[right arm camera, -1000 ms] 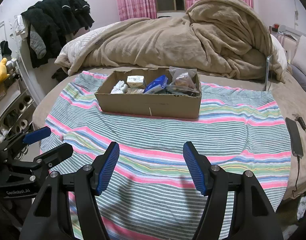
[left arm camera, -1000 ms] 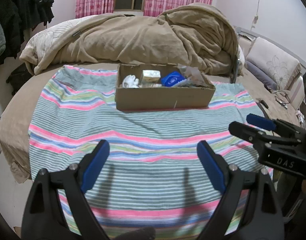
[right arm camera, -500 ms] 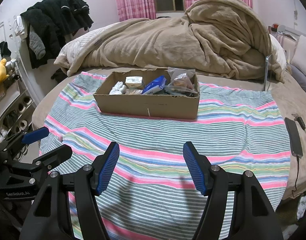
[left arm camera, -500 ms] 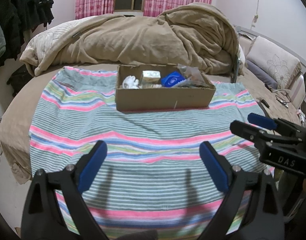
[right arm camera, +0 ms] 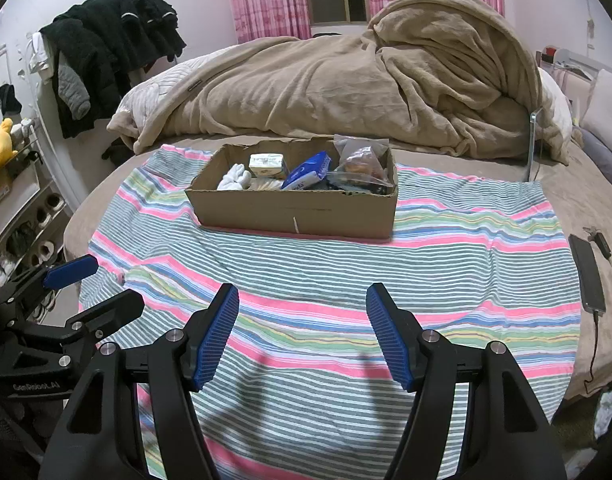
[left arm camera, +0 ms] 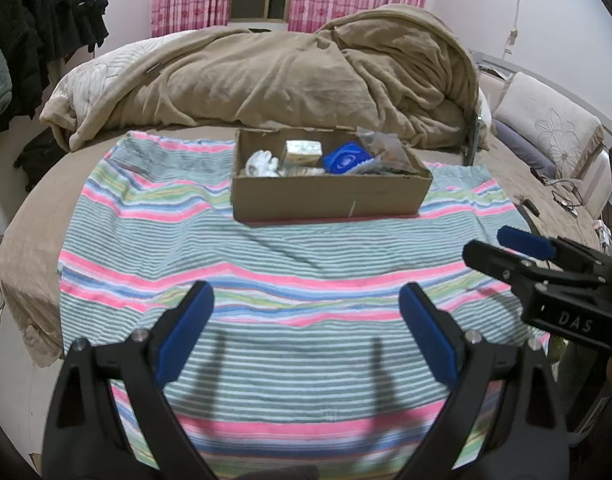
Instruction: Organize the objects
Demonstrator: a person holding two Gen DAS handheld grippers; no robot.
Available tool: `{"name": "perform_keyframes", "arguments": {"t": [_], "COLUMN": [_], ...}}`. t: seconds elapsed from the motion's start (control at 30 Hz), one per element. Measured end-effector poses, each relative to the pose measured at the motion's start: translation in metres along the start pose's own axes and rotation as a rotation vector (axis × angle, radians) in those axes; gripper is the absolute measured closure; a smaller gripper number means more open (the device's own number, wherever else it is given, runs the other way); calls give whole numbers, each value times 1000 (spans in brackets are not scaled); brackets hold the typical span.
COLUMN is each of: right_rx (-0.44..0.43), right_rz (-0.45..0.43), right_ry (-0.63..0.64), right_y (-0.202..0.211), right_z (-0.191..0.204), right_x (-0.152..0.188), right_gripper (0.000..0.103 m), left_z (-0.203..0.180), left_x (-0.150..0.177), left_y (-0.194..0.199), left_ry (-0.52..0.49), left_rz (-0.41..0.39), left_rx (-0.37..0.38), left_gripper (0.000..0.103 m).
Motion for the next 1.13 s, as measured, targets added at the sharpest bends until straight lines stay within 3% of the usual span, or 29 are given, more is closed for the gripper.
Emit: {"name": "perform_keyframes", "arguments": {"t": [1.13], "right_rx": [2], "right_rz": [12], "right_ry": [-5], "right_y": [-6], "right_z": [-3], "right_x": [1], "right_gripper": [34], "left_z": [2], "left_x": [-2], "left_y": [-10], "left_ry": [9], "left_rz": [-6], "left_rx": [10], "left_gripper": [8]}}
Point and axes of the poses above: each gripper's, at about its wrist camera, not at the fingertips, and y roughly against the way its jaws point, z to its left, x to its underside, the point moved 1 cm from there along -y, roughly the way its jaws point, and after that the axes turned 10 degrees about -x, right-handed, at the moved point
